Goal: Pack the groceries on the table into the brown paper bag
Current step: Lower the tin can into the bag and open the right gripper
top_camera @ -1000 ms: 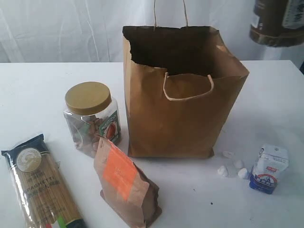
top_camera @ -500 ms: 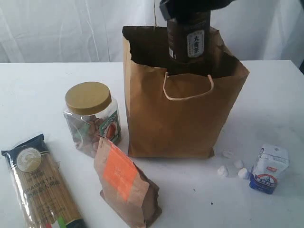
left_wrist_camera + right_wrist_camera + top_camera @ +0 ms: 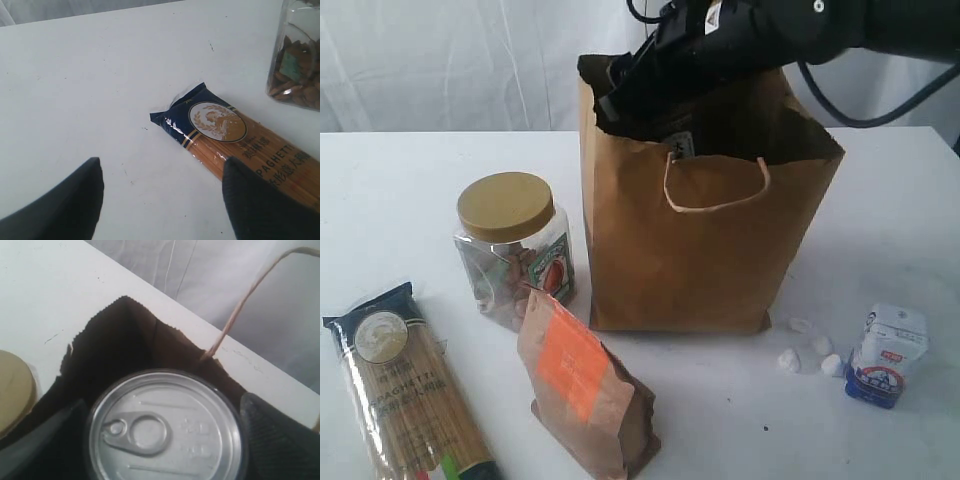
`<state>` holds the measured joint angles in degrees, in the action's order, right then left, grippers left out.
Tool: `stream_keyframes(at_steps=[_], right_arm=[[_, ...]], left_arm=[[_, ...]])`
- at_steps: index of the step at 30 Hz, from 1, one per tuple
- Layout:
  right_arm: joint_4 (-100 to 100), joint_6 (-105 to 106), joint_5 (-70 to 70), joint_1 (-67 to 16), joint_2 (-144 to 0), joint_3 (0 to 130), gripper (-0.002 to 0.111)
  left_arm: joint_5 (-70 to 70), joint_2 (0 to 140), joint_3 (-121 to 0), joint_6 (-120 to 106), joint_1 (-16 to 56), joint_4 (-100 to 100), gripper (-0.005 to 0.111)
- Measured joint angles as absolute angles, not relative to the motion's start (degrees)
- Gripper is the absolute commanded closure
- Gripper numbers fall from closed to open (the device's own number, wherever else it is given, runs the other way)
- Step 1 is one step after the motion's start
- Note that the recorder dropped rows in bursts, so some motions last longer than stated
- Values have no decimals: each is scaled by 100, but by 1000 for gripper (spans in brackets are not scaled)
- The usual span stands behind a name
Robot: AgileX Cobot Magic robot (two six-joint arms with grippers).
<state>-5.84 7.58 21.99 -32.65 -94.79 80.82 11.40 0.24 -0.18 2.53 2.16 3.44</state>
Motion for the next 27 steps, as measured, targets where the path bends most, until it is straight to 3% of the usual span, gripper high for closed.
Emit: stream_keyframes(at_steps=[27], right_arm=[[0,793,1940,-3322,-9505,8108,108]], left_arm=[[1140,24,-18,253,216,344,37]])
